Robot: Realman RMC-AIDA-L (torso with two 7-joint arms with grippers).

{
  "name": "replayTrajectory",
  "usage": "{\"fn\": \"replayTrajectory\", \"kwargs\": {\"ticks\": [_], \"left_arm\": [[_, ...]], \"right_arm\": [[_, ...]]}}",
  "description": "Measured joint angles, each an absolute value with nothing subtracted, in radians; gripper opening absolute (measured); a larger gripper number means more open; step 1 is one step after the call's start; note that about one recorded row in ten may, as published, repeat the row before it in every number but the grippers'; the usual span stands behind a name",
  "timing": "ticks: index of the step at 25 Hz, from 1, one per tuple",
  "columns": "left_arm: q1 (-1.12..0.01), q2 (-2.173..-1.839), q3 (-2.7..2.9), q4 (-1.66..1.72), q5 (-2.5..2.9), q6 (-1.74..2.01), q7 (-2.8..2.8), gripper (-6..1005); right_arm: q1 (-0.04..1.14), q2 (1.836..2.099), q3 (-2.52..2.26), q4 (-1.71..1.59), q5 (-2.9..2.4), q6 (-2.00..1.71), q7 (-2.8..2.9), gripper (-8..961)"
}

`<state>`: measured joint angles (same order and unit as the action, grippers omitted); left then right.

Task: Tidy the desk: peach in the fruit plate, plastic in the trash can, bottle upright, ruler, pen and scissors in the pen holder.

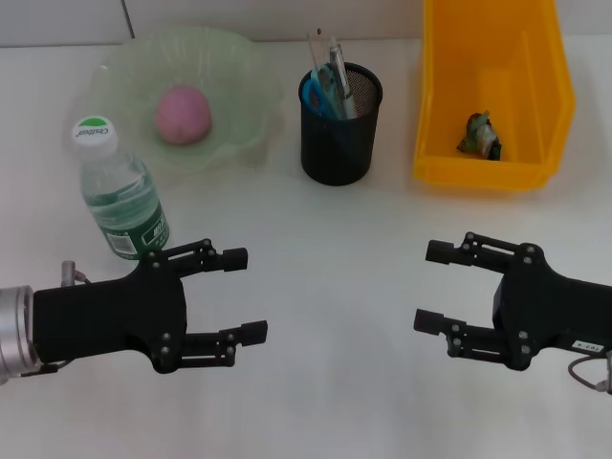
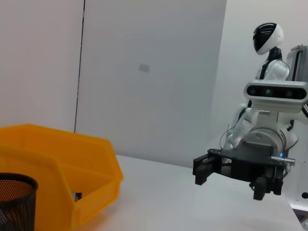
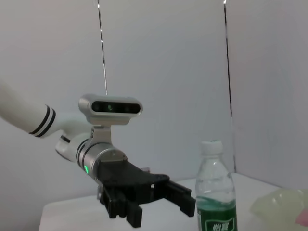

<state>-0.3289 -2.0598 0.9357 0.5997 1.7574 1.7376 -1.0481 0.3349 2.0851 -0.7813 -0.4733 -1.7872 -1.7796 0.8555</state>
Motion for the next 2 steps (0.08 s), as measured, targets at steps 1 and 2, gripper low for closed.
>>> {"fn": "replayTrajectory", "kwargs": {"ticks": [1,2], "left_arm": [[-0.328,-2.060,0.936,0.600,1.758,1.738,-1.048,832],[-0.328,-2.060,0.936,0.600,1.758,1.738,-1.048,832]], "right_arm": [[0.330,2.084,-0.781,-0.458,-1.762,-1.781,0.830,736],[0.330,2.084,-0.781,-0.458,-1.762,-1.781,0.830,736]]}}
